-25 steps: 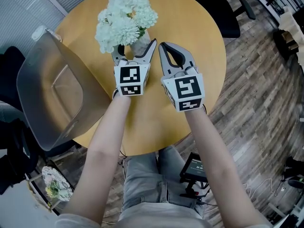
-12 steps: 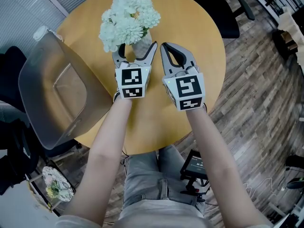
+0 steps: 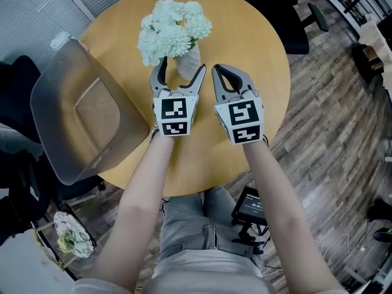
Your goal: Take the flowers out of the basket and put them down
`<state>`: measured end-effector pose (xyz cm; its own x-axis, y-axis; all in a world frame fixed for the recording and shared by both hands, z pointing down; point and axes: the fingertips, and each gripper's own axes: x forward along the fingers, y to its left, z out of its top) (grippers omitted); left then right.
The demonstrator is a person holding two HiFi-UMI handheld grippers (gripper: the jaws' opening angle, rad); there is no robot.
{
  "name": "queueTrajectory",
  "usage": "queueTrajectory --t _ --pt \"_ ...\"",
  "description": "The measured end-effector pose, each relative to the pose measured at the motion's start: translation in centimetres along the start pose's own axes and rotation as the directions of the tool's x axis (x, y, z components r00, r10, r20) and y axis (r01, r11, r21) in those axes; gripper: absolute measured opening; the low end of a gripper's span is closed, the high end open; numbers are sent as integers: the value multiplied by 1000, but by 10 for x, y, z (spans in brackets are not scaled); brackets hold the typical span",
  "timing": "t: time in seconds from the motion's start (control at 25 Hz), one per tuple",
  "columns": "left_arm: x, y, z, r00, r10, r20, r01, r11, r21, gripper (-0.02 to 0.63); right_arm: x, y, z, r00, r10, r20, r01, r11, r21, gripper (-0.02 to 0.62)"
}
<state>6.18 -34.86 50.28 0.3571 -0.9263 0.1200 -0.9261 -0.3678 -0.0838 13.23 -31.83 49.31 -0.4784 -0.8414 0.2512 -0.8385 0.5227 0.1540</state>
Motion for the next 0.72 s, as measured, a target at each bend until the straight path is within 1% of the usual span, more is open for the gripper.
queueTrajectory --t 0.12,0.24,0.48,0.72 --pt "-10 2 -5 1000 20 -19 -20 1000 -19 413 -4 3 -5 1000 10 -14 -10 1000 10 25" --pt "-13 4 -1 999 28 -31 -29 999 -16 413 -5 1 -3 1000 17 -23 -16 1000 12 25" --pt "-26 -4 7 999 -7 -36 7 1000 6 407 -11 7 6 999 39 -22 -39 999 0 25" --pt "-38 -13 19 999 -14 -36 14 1000 -11 341 -22 7 19 999 48 -19 -48 999 -9 25"
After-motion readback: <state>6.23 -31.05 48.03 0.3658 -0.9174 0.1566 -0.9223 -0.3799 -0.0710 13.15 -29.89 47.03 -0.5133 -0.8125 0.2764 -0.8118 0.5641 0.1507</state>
